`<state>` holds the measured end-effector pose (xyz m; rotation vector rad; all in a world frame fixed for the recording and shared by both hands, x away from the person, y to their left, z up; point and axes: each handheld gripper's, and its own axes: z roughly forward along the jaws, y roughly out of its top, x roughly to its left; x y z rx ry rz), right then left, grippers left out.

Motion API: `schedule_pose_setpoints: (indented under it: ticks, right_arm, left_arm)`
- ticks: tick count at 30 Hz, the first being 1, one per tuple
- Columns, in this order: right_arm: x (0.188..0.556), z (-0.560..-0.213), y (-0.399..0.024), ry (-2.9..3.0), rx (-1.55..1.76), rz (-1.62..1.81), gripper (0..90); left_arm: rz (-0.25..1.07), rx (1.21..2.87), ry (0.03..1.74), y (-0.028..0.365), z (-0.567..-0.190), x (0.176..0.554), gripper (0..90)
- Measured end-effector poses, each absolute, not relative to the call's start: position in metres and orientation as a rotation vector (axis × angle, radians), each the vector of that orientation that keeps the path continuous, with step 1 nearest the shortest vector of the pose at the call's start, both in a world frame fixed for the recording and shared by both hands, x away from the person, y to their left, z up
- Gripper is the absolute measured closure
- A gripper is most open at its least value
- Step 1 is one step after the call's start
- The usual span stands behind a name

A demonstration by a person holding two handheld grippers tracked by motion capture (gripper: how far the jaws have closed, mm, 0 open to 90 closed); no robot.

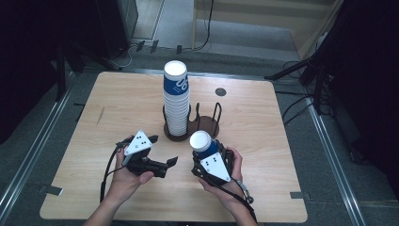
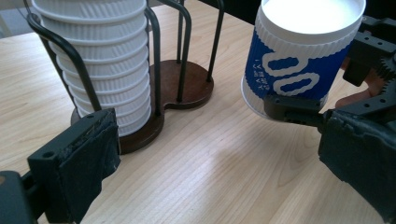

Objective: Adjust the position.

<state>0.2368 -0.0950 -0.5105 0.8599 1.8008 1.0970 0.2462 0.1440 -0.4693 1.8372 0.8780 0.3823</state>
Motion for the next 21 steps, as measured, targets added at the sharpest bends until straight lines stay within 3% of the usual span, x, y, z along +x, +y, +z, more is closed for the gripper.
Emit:
schedule_pose_setpoints:
  ticks: [21]
  right_arm:
    - [0.227,-0.519,-0.079,1.783,0.669,0.970,18.4]
  left_arm:
    - [0.368,1.860,0.828,0.136,-0.468,0.243,0.1]
